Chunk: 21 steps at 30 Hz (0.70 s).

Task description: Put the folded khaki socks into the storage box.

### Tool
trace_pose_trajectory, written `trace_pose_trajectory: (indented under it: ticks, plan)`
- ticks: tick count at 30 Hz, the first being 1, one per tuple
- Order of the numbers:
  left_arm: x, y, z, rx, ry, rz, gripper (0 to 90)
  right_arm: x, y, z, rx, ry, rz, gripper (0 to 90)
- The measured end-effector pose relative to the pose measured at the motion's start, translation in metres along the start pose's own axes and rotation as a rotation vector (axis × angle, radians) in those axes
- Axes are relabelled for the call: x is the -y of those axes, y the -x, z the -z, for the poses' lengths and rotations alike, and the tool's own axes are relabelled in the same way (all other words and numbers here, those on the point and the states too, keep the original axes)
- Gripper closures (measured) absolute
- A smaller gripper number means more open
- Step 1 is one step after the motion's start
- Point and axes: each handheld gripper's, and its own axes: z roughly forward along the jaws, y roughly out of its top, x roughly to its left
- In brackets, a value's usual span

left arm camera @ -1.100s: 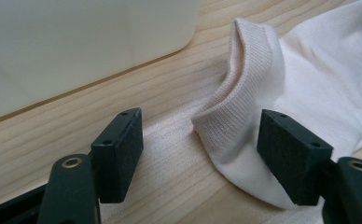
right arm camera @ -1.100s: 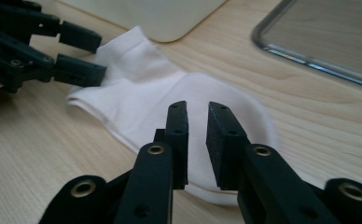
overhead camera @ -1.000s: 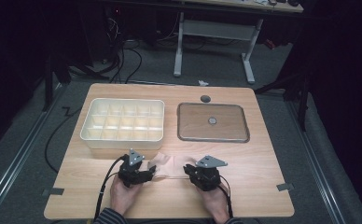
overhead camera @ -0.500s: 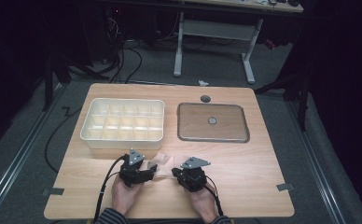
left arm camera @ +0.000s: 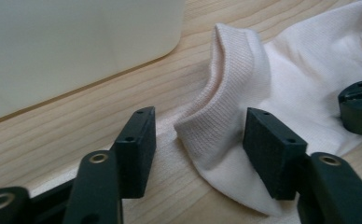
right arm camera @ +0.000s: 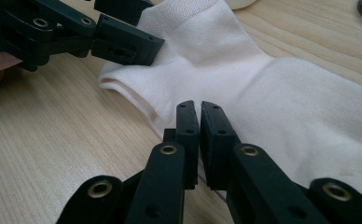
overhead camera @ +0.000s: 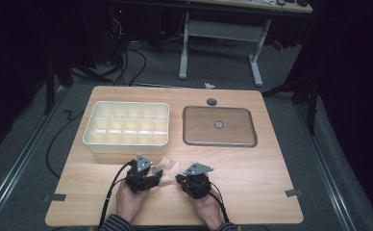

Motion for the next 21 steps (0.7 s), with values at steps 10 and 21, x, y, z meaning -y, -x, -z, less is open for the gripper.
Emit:
trace_pose_trajectory:
  ticks: [10,21]
  plan:
    - [-0.0018,0.0009,-0.0001,0.088,-0.008,0.005,76.9,0.0,0.0006,-0.0001,-0.004,0.0,0.005,86.2]
    - [-0.007,-0.0064,0.0086,0.165,0.007,0.049,80.1,0.0005,0.0005,0.0,-0.002,0.0,0.011,86.2]
